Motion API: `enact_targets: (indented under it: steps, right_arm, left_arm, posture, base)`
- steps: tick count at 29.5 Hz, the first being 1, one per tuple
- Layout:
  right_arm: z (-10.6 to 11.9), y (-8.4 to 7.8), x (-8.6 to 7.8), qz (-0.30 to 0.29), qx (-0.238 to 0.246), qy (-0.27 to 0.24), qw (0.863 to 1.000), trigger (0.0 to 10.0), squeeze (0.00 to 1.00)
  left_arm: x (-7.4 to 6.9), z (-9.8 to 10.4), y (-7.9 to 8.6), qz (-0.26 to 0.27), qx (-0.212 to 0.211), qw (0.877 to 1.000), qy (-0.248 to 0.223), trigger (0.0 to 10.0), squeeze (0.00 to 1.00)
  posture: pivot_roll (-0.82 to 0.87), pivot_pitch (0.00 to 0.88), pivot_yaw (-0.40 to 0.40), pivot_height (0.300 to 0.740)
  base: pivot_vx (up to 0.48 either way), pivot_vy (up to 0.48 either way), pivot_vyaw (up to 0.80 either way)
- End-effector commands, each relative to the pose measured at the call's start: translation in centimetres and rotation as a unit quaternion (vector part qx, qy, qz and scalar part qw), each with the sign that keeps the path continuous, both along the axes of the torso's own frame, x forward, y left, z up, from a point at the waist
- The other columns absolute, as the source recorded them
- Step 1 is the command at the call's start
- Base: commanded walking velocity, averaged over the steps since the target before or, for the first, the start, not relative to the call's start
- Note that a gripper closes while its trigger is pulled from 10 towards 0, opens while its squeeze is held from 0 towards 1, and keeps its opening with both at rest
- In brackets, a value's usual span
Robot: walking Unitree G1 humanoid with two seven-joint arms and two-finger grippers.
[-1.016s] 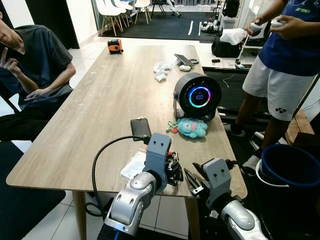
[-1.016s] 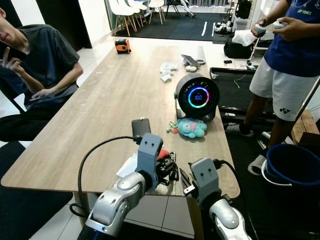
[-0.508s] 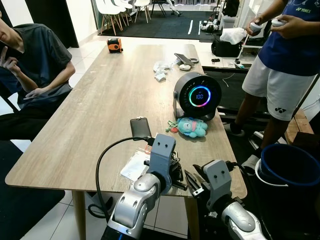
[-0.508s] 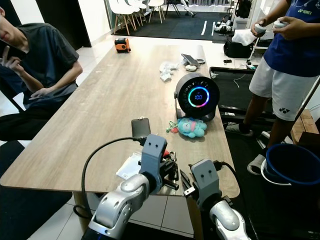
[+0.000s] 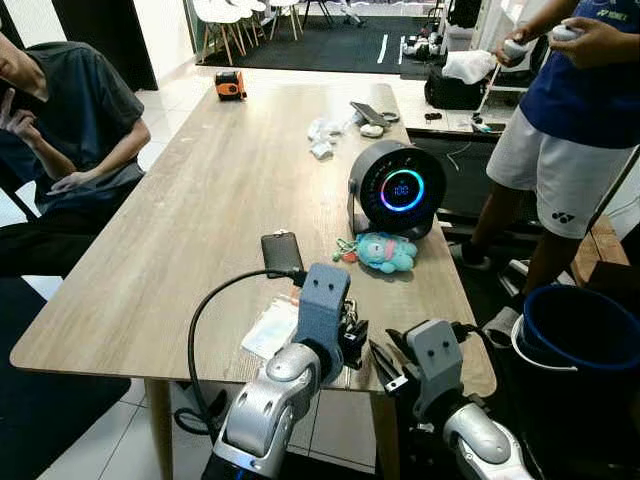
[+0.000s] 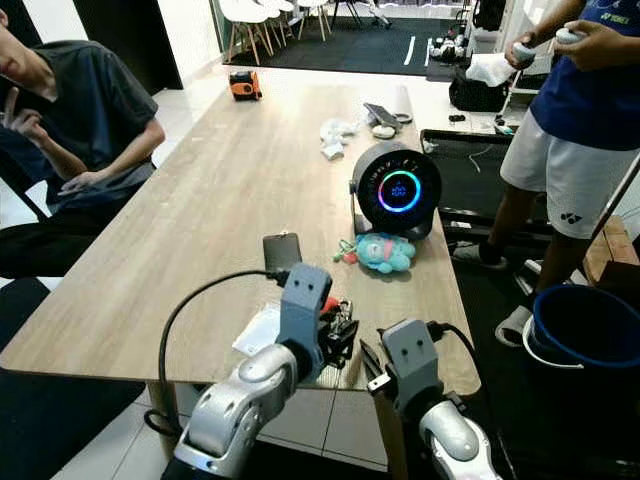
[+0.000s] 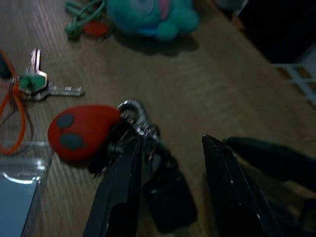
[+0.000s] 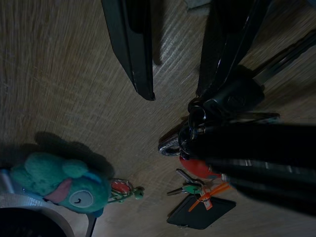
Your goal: Hang keys on a hook
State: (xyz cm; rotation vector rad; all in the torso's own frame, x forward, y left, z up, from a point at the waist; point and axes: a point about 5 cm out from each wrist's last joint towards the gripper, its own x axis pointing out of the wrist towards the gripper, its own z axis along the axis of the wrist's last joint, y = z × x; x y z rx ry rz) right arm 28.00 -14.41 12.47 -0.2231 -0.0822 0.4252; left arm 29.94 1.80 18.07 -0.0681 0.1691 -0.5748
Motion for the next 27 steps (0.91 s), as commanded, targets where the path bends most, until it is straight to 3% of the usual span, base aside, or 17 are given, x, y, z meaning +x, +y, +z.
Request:
enact_targets:
  steps: [1,12,21,22,23,24,25,26,27]
  right_arm:
    - [-0.5,0.0,-0.2,0.002,-0.004,0.012,1.000,10.0,0.00]
    - [-0.5,0.1,-0.2,0.003,-0.003,0.012,1.000,10.0,0.00]
    - [-0.6,0.0,-0.5,0.001,-0.003,0.014,1.000,10.0,0.00]
    - [-0.7,0.0,-0.5,0.000,-0.003,0.014,1.000,10.0,0.00]
    - [-0.7,0.0,-0.5,0.000,-0.003,0.014,1.000,10.0,0.00]
    - [-0.7,0.0,-0.5,0.000,-0.003,0.015,1.000,10.0,0.00]
    - [-0.7,0.0,-0.5,0.000,-0.003,0.015,1.000,10.0,0.00]
    - [-0.7,0.0,-0.5,0.000,-0.003,0.015,1.000,10.0,0.00]
    - [-0.7,0.0,-0.4,0.001,-0.003,0.015,1.000,10.0,0.00]
  left_arm:
    - [-0.2,-0.1,-0.1,-0.006,-0.005,1.000,0.008,10.0,0.00]
    - [-0.1,-1.0,-1.3,0.012,0.010,1.000,0.025,10.0,0.00]
    - [0.6,-0.8,-0.6,0.028,0.008,0.999,0.030,9.9,0.00]
    - [0.7,-0.8,-0.5,0.030,0.007,0.999,0.030,9.3,0.00]
    - [0.7,-0.7,-0.3,0.030,0.006,0.999,0.030,7.8,0.00]
    - [0.7,-0.7,-0.2,0.031,0.004,0.999,0.030,4.9,0.00]
    - [0.7,-0.7,-0.2,0.031,0.004,0.999,0.030,4.9,0.00]
    - [0.7,-0.7,-0.1,0.031,0.003,0.999,0.031,4.2,0.00]
    - [0.6,-0.7,-0.1,0.032,0.002,0.999,0.031,2.4,0.00]
  posture:
    - [0.01,0.217,0.055,0.740]
    - [0.01,0.225,0.059,0.740]
    - [0.01,0.229,0.062,0.740]
    - [0.01,0.229,0.062,0.740]
    - [0.01,0.229,0.062,0.740]
    - [0.01,0.229,0.062,0.740]
    - [0.01,0.229,0.062,0.740]
    - [0.01,0.227,0.063,0.740]
    - [0.02,0.226,0.062,0.740]
  base:
    - [0.000,0.000,0.00]
    - [0.000,0.000,0.00]
    - [0.000,0.000,0.00]
    - [0.000,0.000,0.00]
    - [0.000,0.000,0.00]
    - [0.000,0.000,0.00]
    - [0.000,0.000,0.00]
    - [0.000,0.000,0.00]
    - [0.000,0.000,0.00]
